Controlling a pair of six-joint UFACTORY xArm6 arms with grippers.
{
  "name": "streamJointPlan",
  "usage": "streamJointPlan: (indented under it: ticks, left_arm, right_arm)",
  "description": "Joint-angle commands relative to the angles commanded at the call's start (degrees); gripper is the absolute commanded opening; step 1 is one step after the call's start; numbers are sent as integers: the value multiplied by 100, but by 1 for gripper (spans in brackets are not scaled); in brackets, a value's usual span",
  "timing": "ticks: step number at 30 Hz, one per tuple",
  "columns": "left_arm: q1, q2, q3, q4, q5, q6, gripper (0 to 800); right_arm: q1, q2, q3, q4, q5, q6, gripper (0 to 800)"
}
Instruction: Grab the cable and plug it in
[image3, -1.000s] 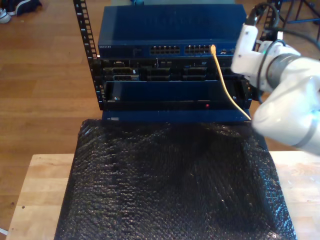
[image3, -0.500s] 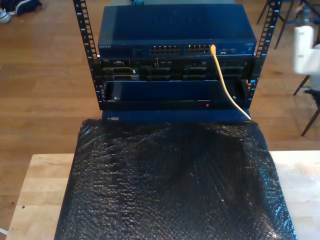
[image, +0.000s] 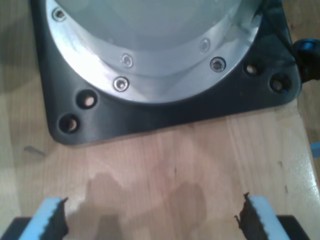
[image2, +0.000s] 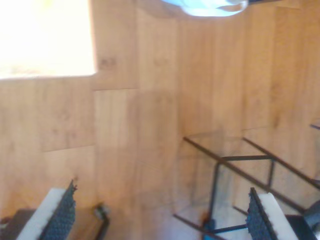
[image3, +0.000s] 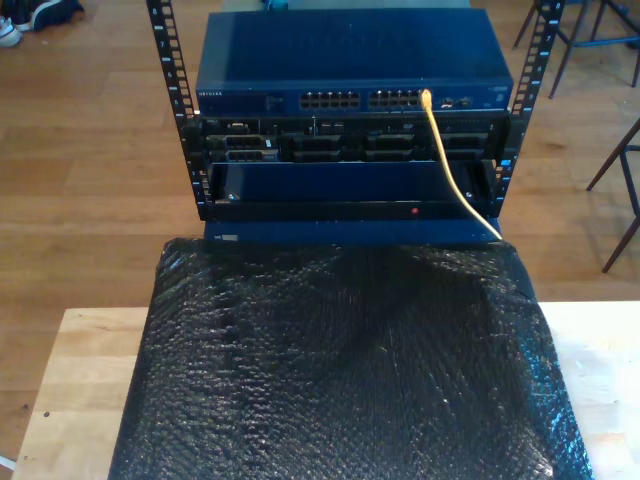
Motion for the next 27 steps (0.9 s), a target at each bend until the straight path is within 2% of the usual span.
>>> streamJointPlan:
  ticks: [7,13,20,27]
  left_arm:
    - [0,0,0,0,0,0,800]
    - [0,0,0,0,0,0,800]
    - [0,0,0,0,0,0,800]
    - [0,0,0,0,0,0,800]
  right_arm:
    - [-905,-334,35,-431,914,-413,799]
    - [-1635,-633,229,-1231,1890,-721,800]
    - [-2013,-835,615,-2040,2224,-1116,800]
    - [-2769,-1204,1160,-2268,2479,-2022,800]
